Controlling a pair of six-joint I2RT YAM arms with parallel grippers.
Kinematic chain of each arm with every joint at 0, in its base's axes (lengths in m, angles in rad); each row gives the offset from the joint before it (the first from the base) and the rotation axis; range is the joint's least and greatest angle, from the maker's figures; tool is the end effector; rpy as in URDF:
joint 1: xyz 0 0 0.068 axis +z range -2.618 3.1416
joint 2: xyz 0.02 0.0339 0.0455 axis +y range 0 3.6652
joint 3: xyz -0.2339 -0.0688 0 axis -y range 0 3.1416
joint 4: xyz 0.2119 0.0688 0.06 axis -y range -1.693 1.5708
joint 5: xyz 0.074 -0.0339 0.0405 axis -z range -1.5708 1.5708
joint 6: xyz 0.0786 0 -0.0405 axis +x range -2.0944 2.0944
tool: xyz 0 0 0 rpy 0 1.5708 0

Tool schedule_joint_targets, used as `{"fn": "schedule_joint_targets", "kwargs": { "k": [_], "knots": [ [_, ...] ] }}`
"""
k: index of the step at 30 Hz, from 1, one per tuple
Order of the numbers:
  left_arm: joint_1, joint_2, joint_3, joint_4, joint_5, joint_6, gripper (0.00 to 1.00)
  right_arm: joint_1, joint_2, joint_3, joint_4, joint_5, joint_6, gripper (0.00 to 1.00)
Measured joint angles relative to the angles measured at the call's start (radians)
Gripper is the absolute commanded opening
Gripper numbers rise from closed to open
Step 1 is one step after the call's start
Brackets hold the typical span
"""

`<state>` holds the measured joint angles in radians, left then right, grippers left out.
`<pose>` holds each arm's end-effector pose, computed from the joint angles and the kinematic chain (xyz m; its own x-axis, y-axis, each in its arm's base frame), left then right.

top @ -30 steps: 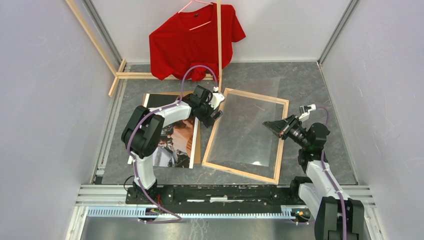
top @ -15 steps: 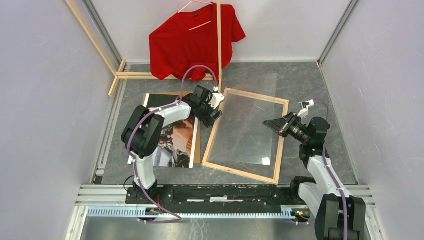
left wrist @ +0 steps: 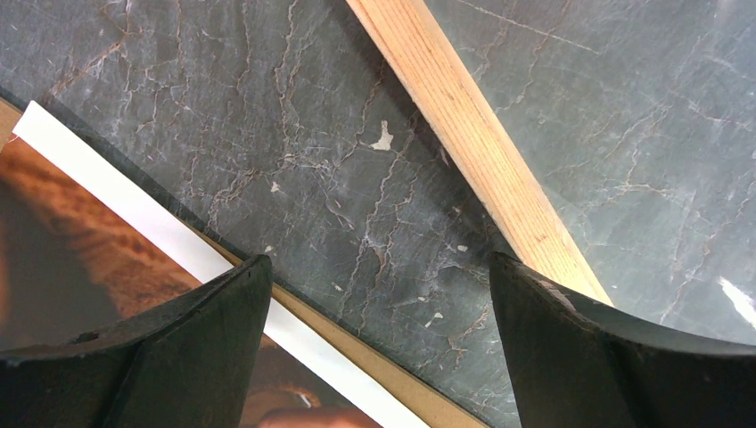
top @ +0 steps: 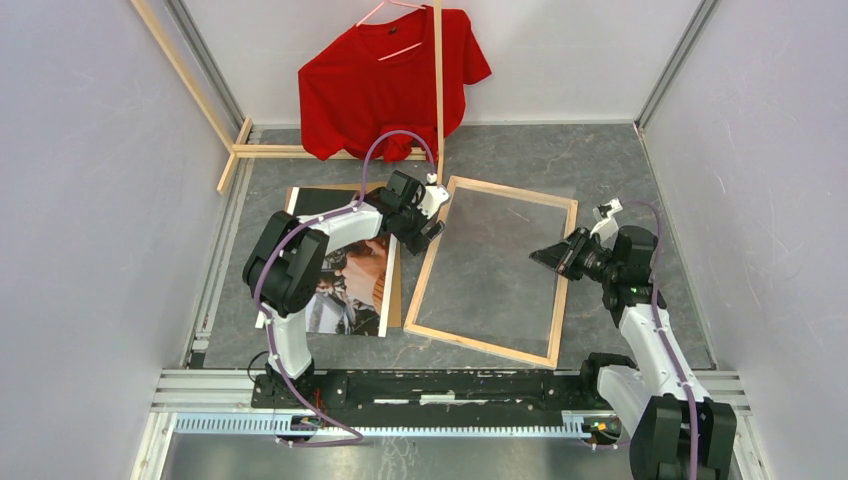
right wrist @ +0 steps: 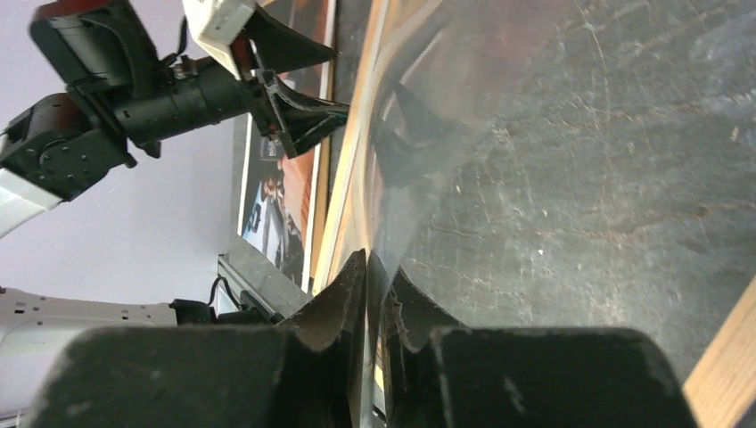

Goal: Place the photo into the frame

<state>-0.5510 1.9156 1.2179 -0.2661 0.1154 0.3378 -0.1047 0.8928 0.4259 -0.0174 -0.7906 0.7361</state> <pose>0.3248 -0.2102 0.1186 -0.4694 0.6748 -0.5695 0.7754 0.6235 0.0998 0.2087 0.0342 0.1937 -0.7138 0.5499 -0.4337 -0.0983 0.5345 0.8394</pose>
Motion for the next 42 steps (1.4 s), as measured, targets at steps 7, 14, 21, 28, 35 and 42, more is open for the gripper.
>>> {"fn": "schedule_joint_targets", "kwargs": {
  "k": [7, 14, 21, 28, 35, 42],
  "knots": [
    [0.000, 0.000, 0.000, 0.000, 0.000, 0.000, 0.97, 0.000, -0.008, 0.000, -0.076, 0.029, -0.029, 0.16],
    [0.000, 0.000, 0.000, 0.000, 0.000, 0.000, 0.97, 0.000, -0.003, 0.000, -0.075, 0.029, -0.036, 0.19],
    [0.000, 0.000, 0.000, 0.000, 0.000, 0.000, 0.97, 0.000, 0.023, -0.004, -0.075, 0.032, -0.057, 0.21],
    [0.000, 0.000, 0.000, 0.000, 0.000, 0.000, 0.97, 0.000, 0.035, -0.024, -0.058, 0.034, -0.063, 0.21],
    [0.000, 0.000, -0.001, 0.001, 0.000, 0.000, 0.97, 0.007, 0.047, -0.031, -0.021, 0.038, -0.070, 0.20],
    [0.000, 0.000, -0.001, 0.001, 0.000, 0.000, 0.97, 0.030, 0.066, -0.043, 0.040, 0.040, -0.068, 0.18]
  ]
}}
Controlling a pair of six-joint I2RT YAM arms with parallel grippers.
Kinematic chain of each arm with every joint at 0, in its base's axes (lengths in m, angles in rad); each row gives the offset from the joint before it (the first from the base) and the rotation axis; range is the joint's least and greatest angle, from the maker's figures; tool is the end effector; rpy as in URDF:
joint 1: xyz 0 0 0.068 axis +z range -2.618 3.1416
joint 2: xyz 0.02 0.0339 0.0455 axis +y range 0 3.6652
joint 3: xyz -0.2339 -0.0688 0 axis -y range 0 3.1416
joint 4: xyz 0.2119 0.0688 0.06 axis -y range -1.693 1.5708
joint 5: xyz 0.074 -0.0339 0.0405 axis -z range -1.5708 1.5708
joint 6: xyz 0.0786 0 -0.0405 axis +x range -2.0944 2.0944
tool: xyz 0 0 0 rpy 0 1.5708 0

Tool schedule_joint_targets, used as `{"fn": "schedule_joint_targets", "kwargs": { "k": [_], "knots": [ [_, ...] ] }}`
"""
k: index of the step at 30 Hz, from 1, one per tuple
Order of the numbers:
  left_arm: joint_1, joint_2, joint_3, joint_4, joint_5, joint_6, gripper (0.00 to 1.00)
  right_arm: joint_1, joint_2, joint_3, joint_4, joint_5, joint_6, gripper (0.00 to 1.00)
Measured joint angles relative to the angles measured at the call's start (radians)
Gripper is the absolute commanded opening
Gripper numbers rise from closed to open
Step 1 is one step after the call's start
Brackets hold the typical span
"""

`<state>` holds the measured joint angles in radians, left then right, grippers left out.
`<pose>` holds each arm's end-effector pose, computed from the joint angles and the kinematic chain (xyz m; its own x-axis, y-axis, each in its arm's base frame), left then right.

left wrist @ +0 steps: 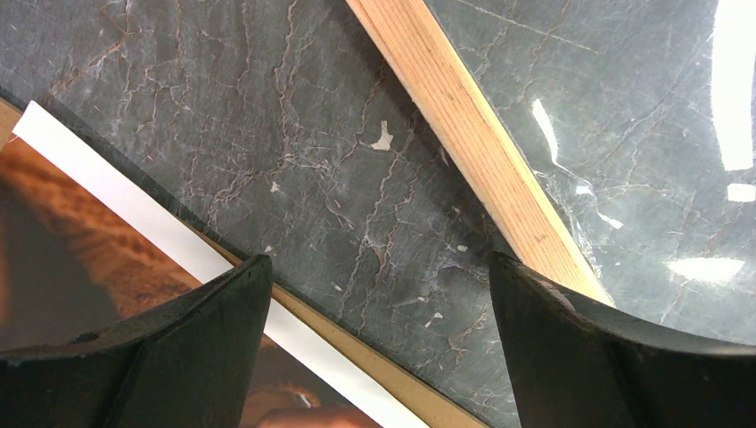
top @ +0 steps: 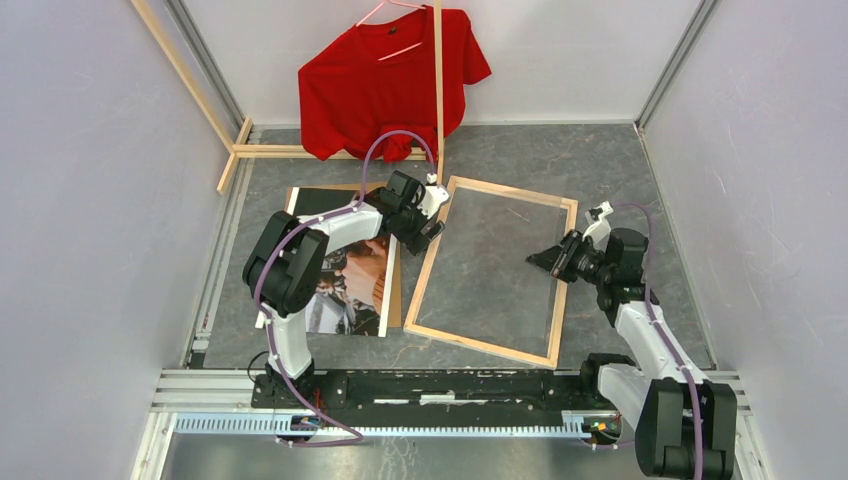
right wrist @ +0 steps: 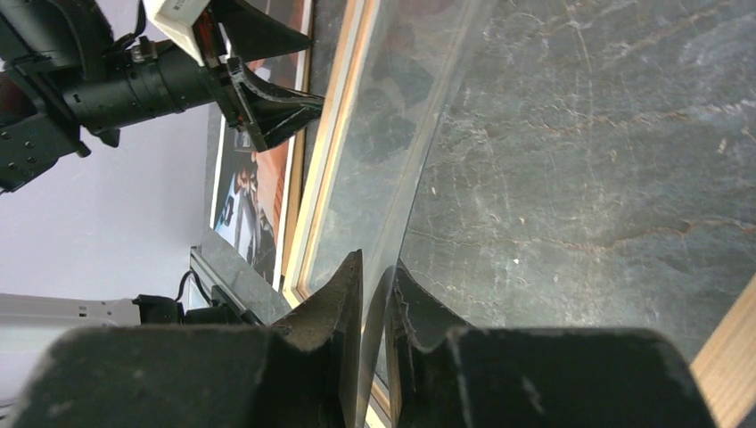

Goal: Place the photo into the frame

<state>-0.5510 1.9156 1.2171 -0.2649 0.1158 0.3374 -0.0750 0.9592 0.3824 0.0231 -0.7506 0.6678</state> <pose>0.3247 -0.2102 0.1184 -0.4694 0.6744 -0.5700 0.7753 0.6237 0.0994 0.2113 0.0379 0.1706 -0.7361 0.5094 -0.4458 -0.0865 0.5823 0.8083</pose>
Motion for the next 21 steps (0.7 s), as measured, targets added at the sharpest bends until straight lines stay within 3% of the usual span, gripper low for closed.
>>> {"fn": "schedule_joint_targets", "kwargs": {
  "k": [10, 21],
  "knots": [
    [0.000, 0.000, 0.000, 0.000, 0.000, 0.000, 0.96, 0.016, -0.088, -0.028, 0.184, -0.048, 0.069, 0.22],
    [0.000, 0.000, -0.001, 0.000, 0.000, 0.000, 0.96, 0.016, -0.036, -0.119, 0.254, -0.060, 0.095, 0.26]
  ]
}}
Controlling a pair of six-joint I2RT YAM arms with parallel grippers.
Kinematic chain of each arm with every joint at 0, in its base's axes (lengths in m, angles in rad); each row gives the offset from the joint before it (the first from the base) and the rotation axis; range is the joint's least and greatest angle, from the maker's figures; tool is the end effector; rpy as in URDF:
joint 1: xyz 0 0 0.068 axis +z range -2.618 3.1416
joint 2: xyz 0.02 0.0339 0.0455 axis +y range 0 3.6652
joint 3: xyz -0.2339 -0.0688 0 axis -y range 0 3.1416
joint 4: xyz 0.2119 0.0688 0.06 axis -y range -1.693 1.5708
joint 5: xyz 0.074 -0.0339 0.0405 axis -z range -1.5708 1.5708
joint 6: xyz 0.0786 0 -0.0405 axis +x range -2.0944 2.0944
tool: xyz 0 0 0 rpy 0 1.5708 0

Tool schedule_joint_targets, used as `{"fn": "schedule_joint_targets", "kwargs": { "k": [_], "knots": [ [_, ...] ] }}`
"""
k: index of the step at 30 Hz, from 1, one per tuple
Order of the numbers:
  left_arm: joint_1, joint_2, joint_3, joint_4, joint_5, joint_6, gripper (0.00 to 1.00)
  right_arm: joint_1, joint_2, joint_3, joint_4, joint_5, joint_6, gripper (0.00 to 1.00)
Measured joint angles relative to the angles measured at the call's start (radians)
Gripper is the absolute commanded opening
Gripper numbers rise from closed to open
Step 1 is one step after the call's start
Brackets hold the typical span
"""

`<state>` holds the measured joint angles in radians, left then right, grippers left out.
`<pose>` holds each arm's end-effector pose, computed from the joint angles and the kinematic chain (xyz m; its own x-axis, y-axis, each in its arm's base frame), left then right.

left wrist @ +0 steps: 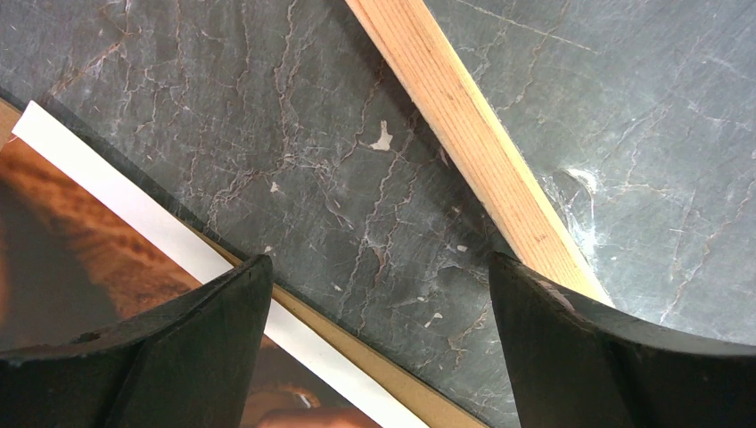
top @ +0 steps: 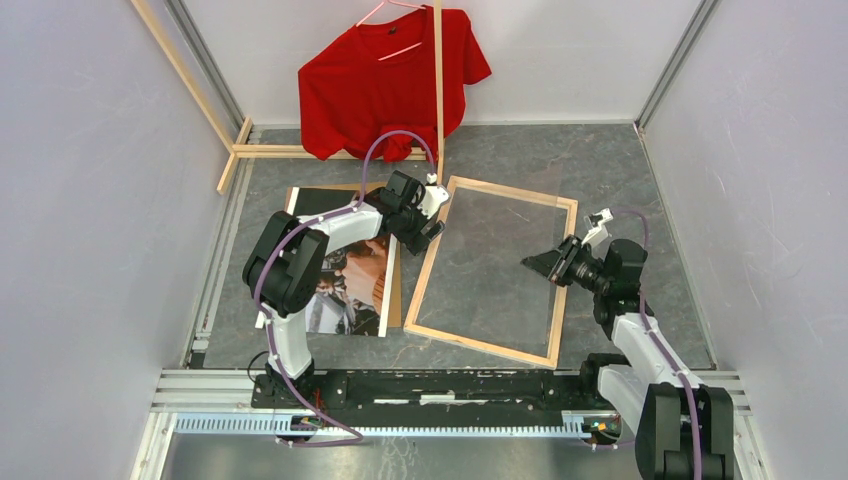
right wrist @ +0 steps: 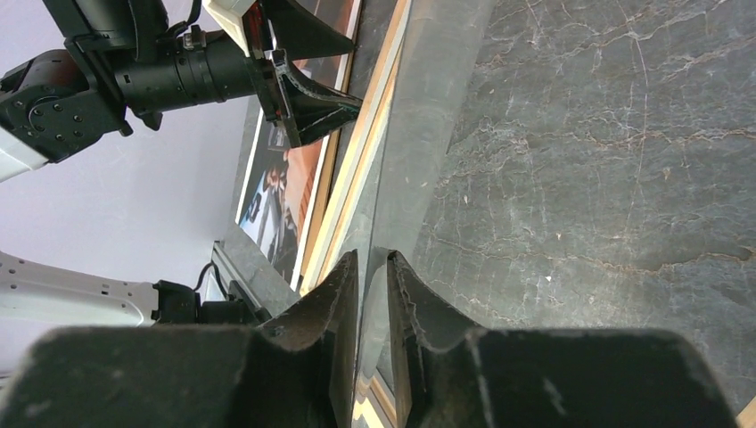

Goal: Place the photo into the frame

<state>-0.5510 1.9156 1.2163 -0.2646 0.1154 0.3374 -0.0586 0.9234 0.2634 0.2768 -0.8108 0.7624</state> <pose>0.3246 -0.2101 0.1182 -0.4697 0.6746 -0.5695 0.7752 0.6238 0.0995 0.2050 0.0450 0.1696 -0.7056 0.5180 -0.4836 -0.1984 0.5107 0.8366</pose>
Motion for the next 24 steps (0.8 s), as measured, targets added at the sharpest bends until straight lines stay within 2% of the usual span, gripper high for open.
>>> {"fn": "schedule_joint_targets", "kwargs": {
  "k": [7, 11, 16, 24],
  "knots": [
    [0.000, 0.000, 0.000, 0.000, 0.000, 0.000, 0.96, 0.004, 0.025, 0.002, -0.024, 0.011, -0.028, 0.54],
    [0.000, 0.000, 0.000, 0.000, 0.000, 0.000, 0.96, 0.007, 0.058, 0.028, -0.134, 0.054, -0.103, 0.63],
    [0.000, 0.000, 0.000, 0.001, 0.000, 0.000, 0.96, 0.009, 0.082, 0.087, -0.284, 0.141, -0.203, 0.69],
    [0.000, 0.000, -0.002, 0.003, 0.001, 0.000, 0.96, 0.009, 0.108, 0.138, -0.422, 0.256, -0.309, 0.71]
  ]
}}
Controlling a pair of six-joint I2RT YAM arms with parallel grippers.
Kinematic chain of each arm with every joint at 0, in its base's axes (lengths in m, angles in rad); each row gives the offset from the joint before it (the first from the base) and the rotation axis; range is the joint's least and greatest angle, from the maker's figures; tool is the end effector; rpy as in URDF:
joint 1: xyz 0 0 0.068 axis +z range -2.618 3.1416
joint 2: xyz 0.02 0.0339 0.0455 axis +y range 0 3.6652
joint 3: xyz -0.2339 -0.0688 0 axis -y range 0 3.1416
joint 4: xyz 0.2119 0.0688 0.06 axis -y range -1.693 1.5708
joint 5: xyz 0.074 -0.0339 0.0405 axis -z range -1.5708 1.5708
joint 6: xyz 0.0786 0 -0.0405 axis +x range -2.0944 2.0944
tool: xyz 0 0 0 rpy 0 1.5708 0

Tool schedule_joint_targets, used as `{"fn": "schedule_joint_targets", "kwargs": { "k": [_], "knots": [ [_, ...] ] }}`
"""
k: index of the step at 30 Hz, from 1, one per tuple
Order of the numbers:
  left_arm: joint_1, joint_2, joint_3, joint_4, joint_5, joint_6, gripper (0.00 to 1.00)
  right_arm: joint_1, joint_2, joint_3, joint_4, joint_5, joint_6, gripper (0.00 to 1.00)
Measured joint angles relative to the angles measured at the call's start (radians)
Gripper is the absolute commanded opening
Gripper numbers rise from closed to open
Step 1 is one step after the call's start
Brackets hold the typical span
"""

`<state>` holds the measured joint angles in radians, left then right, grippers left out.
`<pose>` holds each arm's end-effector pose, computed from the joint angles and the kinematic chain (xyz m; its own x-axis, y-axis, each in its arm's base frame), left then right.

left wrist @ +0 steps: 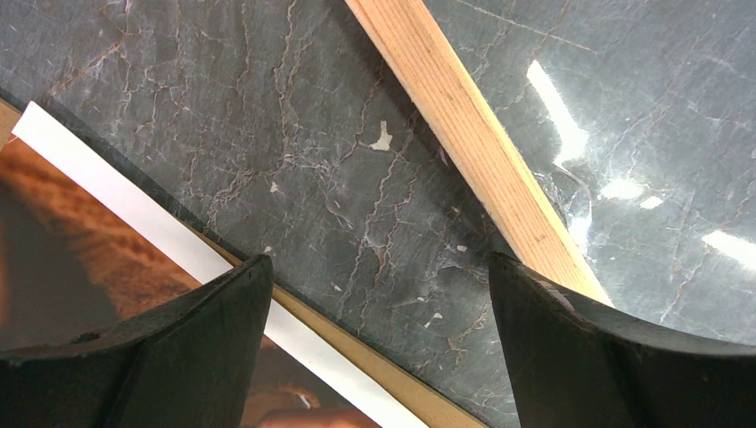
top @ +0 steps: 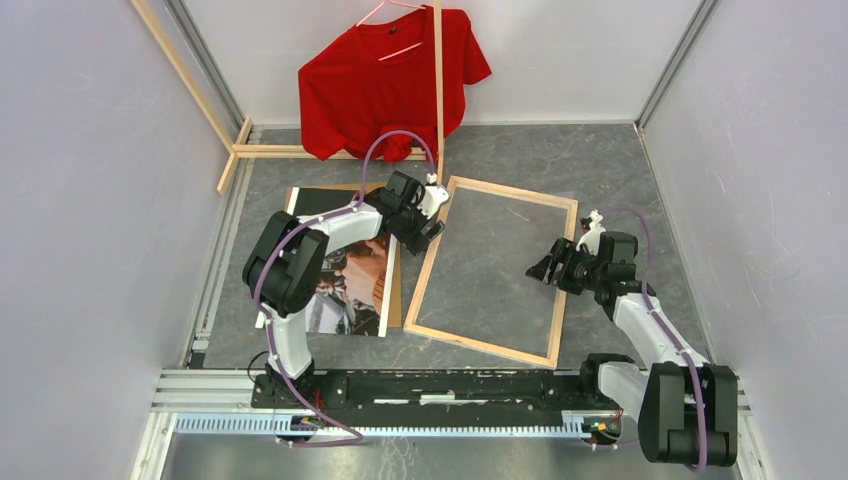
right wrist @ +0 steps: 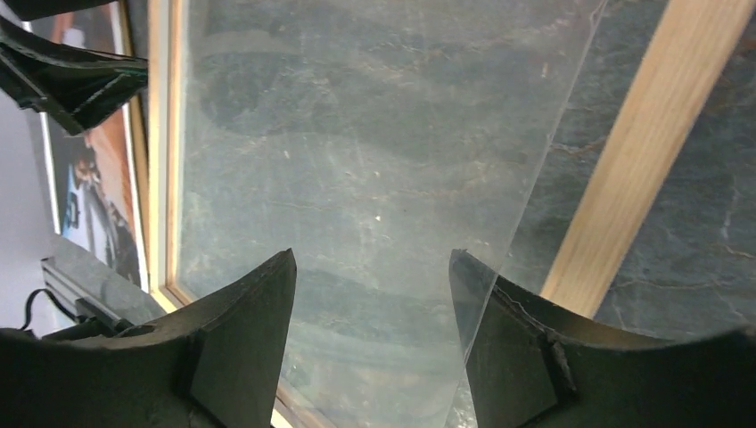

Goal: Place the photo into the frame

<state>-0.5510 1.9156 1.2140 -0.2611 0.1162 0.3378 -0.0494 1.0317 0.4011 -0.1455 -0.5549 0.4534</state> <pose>0.3245 -0.2101 0.1179 -0.4687 0.6744 -0.5706 0.7756 0.6233 0.0996 0.2087 0.0311 0.1391 -0.7751 0.4111 -0.4799 0.0066 0.7647 0.6444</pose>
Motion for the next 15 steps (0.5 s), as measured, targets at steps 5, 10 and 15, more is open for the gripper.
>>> {"fn": "schedule_joint_targets", "kwargs": {
  "k": [5, 10, 15],
  "knots": [
    [0.000, -0.002, -0.003, 0.004, 0.000, 0.000, 0.96, 0.000, 0.002, 0.003, -0.040, 0.051, -0.026, 0.71],
    [0.001, -0.004, -0.008, 0.010, 0.000, 0.000, 0.96, 0.000, 0.011, 0.006, -0.058, 0.079, -0.036, 0.70],
    [0.002, -0.005, -0.011, 0.014, 0.000, 0.000, 0.96, 0.000, 0.013, 0.006, -0.059, 0.087, -0.040, 0.66]
  ]
}}
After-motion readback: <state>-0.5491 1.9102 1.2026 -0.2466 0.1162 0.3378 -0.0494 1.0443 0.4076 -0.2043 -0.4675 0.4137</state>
